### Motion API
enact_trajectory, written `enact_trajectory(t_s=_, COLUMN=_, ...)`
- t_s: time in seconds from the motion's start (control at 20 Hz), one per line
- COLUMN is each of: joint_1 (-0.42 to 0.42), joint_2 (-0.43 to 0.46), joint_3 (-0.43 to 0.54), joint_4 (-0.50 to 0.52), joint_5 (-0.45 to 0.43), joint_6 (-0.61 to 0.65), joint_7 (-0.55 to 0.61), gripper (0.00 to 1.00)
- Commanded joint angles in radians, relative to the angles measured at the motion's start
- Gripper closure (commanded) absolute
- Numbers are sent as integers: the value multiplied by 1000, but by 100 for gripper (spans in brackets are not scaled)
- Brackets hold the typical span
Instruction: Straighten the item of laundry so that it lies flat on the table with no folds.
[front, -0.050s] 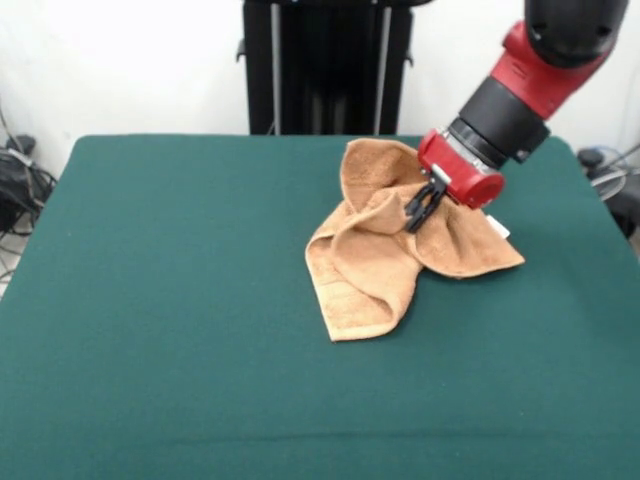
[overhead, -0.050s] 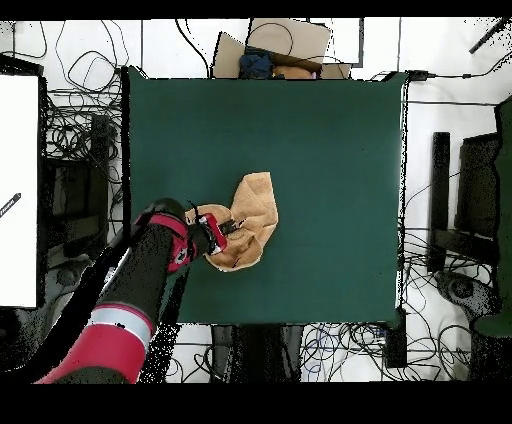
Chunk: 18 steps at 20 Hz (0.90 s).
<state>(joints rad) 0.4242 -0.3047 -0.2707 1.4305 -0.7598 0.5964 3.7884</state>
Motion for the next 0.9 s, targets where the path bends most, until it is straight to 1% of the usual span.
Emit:
enact_trajectory(t_s=0.05, joint_1=-15, joint_2=19, joint_3=180, joint_4=-91, joint_5=89, joint_6=32, joint_7=-154, gripper=100)
enact_trajectory(t_s=0.9, joint_1=-23, joint_2=7, joint_3=191, joint_4=-94, joint_5=108, joint_6=48, joint_7=-158, gripper=100)
